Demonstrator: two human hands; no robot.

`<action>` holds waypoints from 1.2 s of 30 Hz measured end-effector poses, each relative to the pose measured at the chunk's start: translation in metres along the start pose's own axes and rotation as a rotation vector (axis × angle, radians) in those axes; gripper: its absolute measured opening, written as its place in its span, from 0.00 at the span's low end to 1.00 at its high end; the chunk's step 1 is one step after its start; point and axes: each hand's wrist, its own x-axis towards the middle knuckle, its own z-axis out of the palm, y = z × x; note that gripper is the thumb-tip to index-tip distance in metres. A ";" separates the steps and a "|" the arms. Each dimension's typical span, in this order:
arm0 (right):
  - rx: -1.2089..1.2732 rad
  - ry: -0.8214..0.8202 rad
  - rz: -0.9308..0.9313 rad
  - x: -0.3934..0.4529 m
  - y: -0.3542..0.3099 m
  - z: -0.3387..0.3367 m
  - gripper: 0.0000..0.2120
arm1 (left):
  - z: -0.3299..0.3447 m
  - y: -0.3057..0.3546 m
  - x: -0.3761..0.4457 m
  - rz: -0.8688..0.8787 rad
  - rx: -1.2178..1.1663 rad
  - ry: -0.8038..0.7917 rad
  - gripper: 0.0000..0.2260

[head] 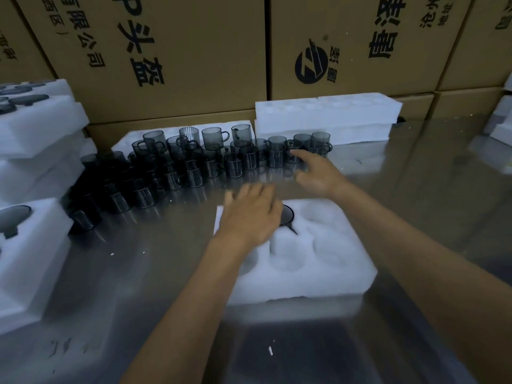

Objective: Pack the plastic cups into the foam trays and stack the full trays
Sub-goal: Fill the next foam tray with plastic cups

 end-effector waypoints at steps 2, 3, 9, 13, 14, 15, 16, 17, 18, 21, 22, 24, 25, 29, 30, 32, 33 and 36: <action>-0.037 -0.039 0.013 0.025 -0.005 0.010 0.34 | 0.008 -0.004 0.007 -0.019 0.004 -0.109 0.20; -0.047 -0.059 0.019 0.035 -0.006 0.015 0.36 | 0.010 -0.005 0.010 -0.013 -0.002 -0.106 0.20; -0.157 -0.062 0.082 0.081 -0.001 0.045 0.33 | 0.019 -0.010 0.015 0.016 0.000 -0.050 0.20; -0.376 0.073 0.057 0.088 0.001 0.054 0.21 | 0.021 -0.010 0.017 0.001 -0.027 -0.039 0.20; -0.398 0.104 0.043 0.088 0.000 0.054 0.17 | 0.020 -0.010 0.018 -0.003 -0.033 -0.038 0.20; -0.403 0.123 0.038 0.088 0.000 0.054 0.13 | 0.020 -0.010 0.019 -0.006 -0.039 -0.038 0.20; -0.392 0.125 0.045 0.087 0.001 0.053 0.10 | 0.020 -0.010 0.019 -0.010 -0.046 -0.039 0.20; -0.363 0.108 0.058 0.086 0.002 0.052 0.07 | 0.020 -0.011 0.019 -0.015 -0.050 -0.040 0.20; -0.318 0.073 0.063 0.083 0.002 0.050 0.05 | 0.021 -0.010 0.019 -0.016 -0.052 -0.041 0.20; -0.155 0.006 0.000 0.071 0.005 0.047 0.07 | 0.020 -0.009 0.016 -0.013 -0.049 -0.056 0.20; -0.108 0.019 -0.017 0.065 0.005 0.044 0.07 | 0.019 -0.009 0.016 -0.016 -0.048 -0.056 0.20; -0.022 0.054 -0.048 0.053 0.003 0.037 0.09 | 0.018 -0.009 0.014 -0.025 -0.039 -0.052 0.20; 0.003 0.076 -0.068 0.044 0.001 0.032 0.09 | 0.017 -0.009 0.012 -0.029 -0.036 -0.051 0.19; 0.093 0.213 -0.144 0.005 -0.002 0.013 0.09 | 0.015 -0.009 0.008 -0.017 -0.035 -0.067 0.21; 0.125 0.253 -0.161 -0.007 -0.004 0.007 0.09 | 0.014 -0.010 0.007 -0.014 -0.039 -0.075 0.21; 0.205 0.311 -0.210 -0.032 -0.007 -0.001 0.09 | 0.012 -0.011 0.004 -0.010 -0.038 -0.093 0.21; 0.248 0.330 -0.238 -0.044 -0.008 -0.003 0.09 | 0.011 -0.011 0.002 -0.011 -0.035 -0.101 0.22; 0.359 0.361 -0.297 -0.077 -0.008 -0.004 0.08 | 0.009 -0.013 -0.003 -0.011 -0.027 -0.095 0.21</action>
